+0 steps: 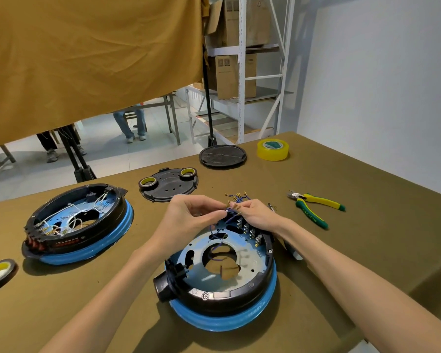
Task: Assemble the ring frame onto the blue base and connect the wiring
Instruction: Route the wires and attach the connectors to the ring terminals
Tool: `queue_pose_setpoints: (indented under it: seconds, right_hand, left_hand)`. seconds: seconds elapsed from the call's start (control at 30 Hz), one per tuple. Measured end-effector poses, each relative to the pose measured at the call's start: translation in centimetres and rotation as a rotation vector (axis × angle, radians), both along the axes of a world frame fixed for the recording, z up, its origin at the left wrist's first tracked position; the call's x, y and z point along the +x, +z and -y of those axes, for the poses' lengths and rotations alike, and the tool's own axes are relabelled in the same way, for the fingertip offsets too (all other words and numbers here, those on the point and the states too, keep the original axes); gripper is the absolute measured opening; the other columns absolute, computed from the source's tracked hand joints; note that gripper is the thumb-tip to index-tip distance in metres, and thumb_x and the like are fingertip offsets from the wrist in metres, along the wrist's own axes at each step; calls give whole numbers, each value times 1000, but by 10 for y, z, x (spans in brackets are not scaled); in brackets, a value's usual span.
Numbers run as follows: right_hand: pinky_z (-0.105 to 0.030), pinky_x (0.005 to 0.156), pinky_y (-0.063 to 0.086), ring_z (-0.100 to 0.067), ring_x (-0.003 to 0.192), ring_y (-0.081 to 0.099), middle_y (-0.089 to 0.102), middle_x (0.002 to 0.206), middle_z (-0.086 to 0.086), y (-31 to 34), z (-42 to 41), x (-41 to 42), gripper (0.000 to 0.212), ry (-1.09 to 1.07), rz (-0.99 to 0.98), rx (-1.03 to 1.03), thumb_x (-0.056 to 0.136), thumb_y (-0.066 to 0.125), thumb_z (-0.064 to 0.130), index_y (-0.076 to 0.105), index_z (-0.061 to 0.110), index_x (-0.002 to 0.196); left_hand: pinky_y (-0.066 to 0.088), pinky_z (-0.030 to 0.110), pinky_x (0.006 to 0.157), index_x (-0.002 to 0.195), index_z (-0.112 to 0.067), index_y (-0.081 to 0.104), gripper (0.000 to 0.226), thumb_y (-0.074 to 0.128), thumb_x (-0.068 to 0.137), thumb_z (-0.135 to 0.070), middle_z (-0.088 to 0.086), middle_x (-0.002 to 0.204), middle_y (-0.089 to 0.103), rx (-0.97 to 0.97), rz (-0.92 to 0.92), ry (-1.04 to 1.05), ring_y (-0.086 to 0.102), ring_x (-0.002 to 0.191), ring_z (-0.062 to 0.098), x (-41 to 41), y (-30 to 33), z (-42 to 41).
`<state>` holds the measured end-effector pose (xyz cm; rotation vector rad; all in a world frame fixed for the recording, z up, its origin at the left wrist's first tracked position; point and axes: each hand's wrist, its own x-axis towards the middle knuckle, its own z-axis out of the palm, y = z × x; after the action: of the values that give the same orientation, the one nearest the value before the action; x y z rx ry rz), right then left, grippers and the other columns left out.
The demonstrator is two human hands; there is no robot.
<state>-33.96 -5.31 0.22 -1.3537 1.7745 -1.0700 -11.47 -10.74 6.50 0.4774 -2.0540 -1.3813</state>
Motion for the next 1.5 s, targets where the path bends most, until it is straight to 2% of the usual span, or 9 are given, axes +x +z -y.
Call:
queue_pose_setpoints:
  seconds: [0.07, 0.13, 0.33, 0.47, 0.6, 0.83, 1.13, 1.33, 1.5]
  right_hand:
    - [-22, 51, 25, -5, 42, 27, 34, 45, 11, 0, 1, 0, 55, -18, -1, 7, 108, 49, 20, 56, 17, 53]
    - [-18, 48, 26, -7, 42, 24, 31, 46, 8, 0, 1, 2, 50, -30, 6, 5, 108, 50, 24, 45, 18, 59]
    - [-16, 43, 24, -5, 38, 23, 26, 42, 14, -1, -1, 2, 60, -28, 15, 9, 107, 51, 38, 48, 25, 49]
    - [-4, 50, 35, 8, 40, 45, 39, 37, 19, -3, 0, -1, 61, -23, 5, 47, 108, 47, 40, 55, -9, 73]
    - [-4, 48, 32, 2, 37, 39, 29, 40, 17, -4, 0, -2, 57, -32, 6, 31, 107, 49, 42, 51, 0, 69]
    - [-14, 46, 26, -8, 44, 23, 22, 48, 12, -3, -1, 2, 54, -64, -38, 9, 105, 51, 47, 31, 24, 60]
    - [-22, 51, 28, -14, 52, 26, 24, 52, 10, -6, 0, 1, 51, -74, -27, 24, 104, 51, 49, 40, 19, 65]
    - [-26, 53, 26, -12, 53, 27, 25, 55, 7, -2, -1, 2, 39, -61, -15, 22, 105, 50, 49, 59, 16, 86]
    - [-25, 51, 25, -10, 51, 28, 31, 59, -2, -2, -2, 3, 55, -61, 3, 20, 106, 50, 46, 65, -4, 88]
  left_hand:
    - [62, 25, 67, 97, -15, 81, 13, 77, 88, -6, 7, 87, 80, 54, -12, -8, 75, 73, 20, -1, 5, -1]
    - [62, 24, 68, 98, -14, 80, 13, 74, 91, -6, 7, 88, 80, 111, -8, -6, 76, 77, 19, -3, 9, -3]
    - [62, 29, 68, 106, -2, 74, 14, 67, 96, -8, 10, 84, 74, 348, -53, 26, 68, 75, 16, -4, 21, 3]
    - [56, 22, 55, 105, -10, 78, 25, 70, 86, -24, 1, 96, 76, 511, -63, 22, 68, 76, 8, 4, 37, 12]
    - [45, 17, 47, 103, -10, 80, 16, 68, 96, -19, 4, 103, 79, 418, 241, -22, 59, 63, 4, 9, 41, 22]
    - [57, 21, 61, 99, -12, 79, 13, 68, 99, -19, 0, 87, 79, 206, 676, -35, 59, 60, 4, -20, -8, 15]
    - [61, 26, 59, 103, -4, 72, 17, 69, 98, -20, 4, 83, 78, 337, 684, 53, 67, 58, 6, -47, -33, 15]
    - [49, 23, 59, 80, -25, 75, 15, 72, 94, -30, -6, 70, 66, -81, 743, 116, 58, 66, 8, -58, -43, 15]
    - [47, 26, 61, 91, -24, 78, 15, 70, 95, -35, -6, 73, 67, -219, 719, 198, 58, 65, 11, -61, -53, 12]
